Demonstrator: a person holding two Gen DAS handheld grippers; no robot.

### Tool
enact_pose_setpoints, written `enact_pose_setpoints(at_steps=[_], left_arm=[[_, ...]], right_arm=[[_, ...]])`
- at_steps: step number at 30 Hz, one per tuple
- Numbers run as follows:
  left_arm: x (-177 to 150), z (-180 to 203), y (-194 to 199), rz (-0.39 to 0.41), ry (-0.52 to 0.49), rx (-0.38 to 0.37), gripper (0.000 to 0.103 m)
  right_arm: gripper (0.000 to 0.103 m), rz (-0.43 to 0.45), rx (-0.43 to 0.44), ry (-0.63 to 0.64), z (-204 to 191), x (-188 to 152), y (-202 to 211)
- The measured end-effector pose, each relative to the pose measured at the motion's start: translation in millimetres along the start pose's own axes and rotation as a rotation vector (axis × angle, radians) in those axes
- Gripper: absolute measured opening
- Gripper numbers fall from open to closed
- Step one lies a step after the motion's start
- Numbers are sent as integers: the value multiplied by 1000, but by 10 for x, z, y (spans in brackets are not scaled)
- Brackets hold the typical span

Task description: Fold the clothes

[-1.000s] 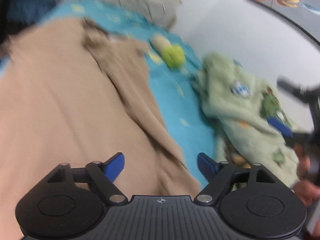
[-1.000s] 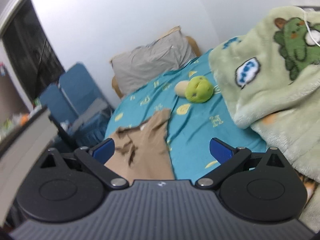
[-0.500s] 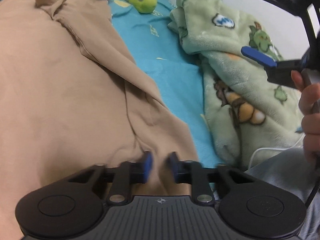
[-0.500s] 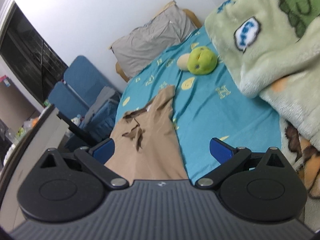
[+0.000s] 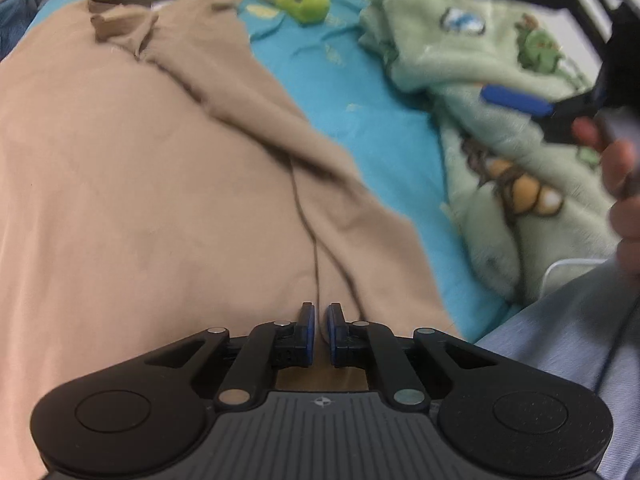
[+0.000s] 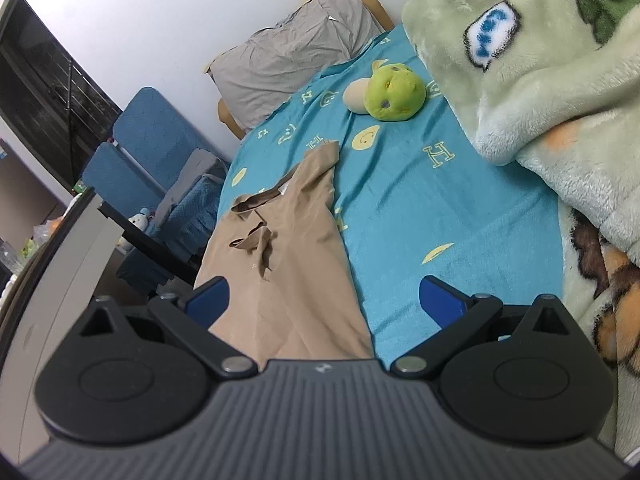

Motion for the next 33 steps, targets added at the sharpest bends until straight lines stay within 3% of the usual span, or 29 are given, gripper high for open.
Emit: enact_pose_setpoints(at_steps=[2,4,8,12,16,18,19,20,21,27,30,33], left_arm=[[46,-2,77,23,33,-55,19],[94,-5,155,47,67,-110,20],[116,-18,36,-17,164,-191,25],[86,-65,-130,-85,215,-178,31],[67,-143,-194,-96,252,-165,33],[72,-139,-192,-92,253,-192,32],[76,-125,-194,-86,244,-200,22],[82,-107,-184,-72,228,-202,3],[89,-87,-153,-56,213,-207,0],[144,-53,157,24,210,-260,0],[159,-134,348,18,309,-331,0],[128,-310,543,-2,399,-346,0]], right_arm=[[103,-1,-2,0,1,-7,3],[103,-1,-1,-5,3,-7,5],[103,-9,20,-11,-18,-15,-20],[103,-28,37,-18,-48,-41,-71],[103,-46,36,-23,-54,-79,-111],[103,-49,27,-10,-74,-85,-125],[103,-52,22,-4,-84,-89,-133],[103,-54,20,1,-93,-93,-147],[103,-58,18,6,-99,-98,-161],[103,-82,-13,11,-66,-133,-230],[103,-83,-36,11,-28,-133,-241],[103,-90,-45,7,5,-137,-264]])
Point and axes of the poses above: each gripper's, at about its wrist camera, not at the fingertips, and y roughly against the way its jaws point, z to its right, x to its top, the point moved 4 cm from there along -y, roughly the way its jaws point, and after that the axes turned 14 degrees about y, right-handed, at the moved point
